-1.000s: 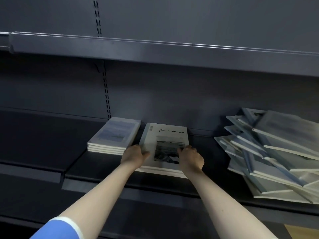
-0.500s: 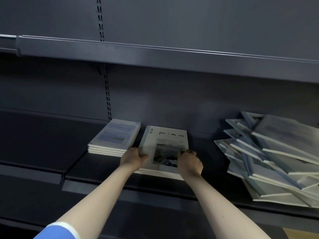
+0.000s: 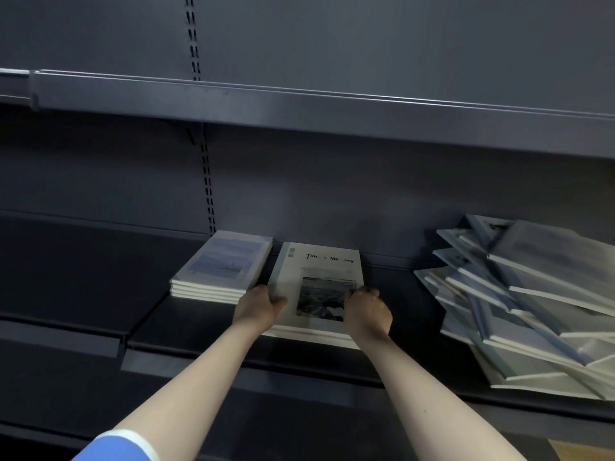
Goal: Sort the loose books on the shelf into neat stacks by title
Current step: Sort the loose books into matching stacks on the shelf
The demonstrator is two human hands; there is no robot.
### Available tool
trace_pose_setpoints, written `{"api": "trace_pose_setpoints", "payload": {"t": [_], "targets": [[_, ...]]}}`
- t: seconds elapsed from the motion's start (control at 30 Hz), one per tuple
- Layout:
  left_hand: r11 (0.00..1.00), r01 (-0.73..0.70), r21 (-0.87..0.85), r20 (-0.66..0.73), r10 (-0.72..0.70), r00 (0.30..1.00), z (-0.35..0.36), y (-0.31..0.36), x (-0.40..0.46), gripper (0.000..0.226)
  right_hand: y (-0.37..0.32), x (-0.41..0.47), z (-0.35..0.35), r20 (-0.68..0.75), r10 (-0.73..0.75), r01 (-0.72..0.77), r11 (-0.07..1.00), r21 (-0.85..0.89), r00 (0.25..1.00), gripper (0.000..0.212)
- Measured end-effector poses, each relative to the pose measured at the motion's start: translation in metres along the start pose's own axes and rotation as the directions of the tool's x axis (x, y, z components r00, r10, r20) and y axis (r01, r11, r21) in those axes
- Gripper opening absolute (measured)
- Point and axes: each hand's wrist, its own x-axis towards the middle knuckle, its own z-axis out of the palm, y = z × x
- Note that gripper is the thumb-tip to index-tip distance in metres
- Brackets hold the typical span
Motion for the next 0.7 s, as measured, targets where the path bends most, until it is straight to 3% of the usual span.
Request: {"api": "trace_pose_setpoints", "payload": {"t": [0.17,0.27,0.37,0.7], "targets": [[0.990,-0.039,0.137,0.008,0.038,0.999,-0.007,0.013,-0.003,0.036,0.001,0.004,-0.017,0.090,-0.059,0.071,0.989,-0.129,0.994,0.044],[0.980,-0.088,0.181,-0.008,0.091,0.996,-0.013,0.027,-0.002,0.040,0.004,0.011,-0.037,0.048,-0.131,0.138,0.970,-0.201,0.990,0.045],[0.972,-0.161,0.171,0.008,0.162,0.987,-0.020,0.045,-0.002,0.058,0.010,0.021,-0.063,-0.021,-0.185,0.175,0.953,-0.249,0.982,0.047],[0.934,-0.316,0.165,-0.037,0.326,0.945,-0.027,0.132,-0.012,0.058,0.074,0.041,-0.152,-0.133,-0.061,0.018,0.952,-0.307,0.989,0.055]]}}
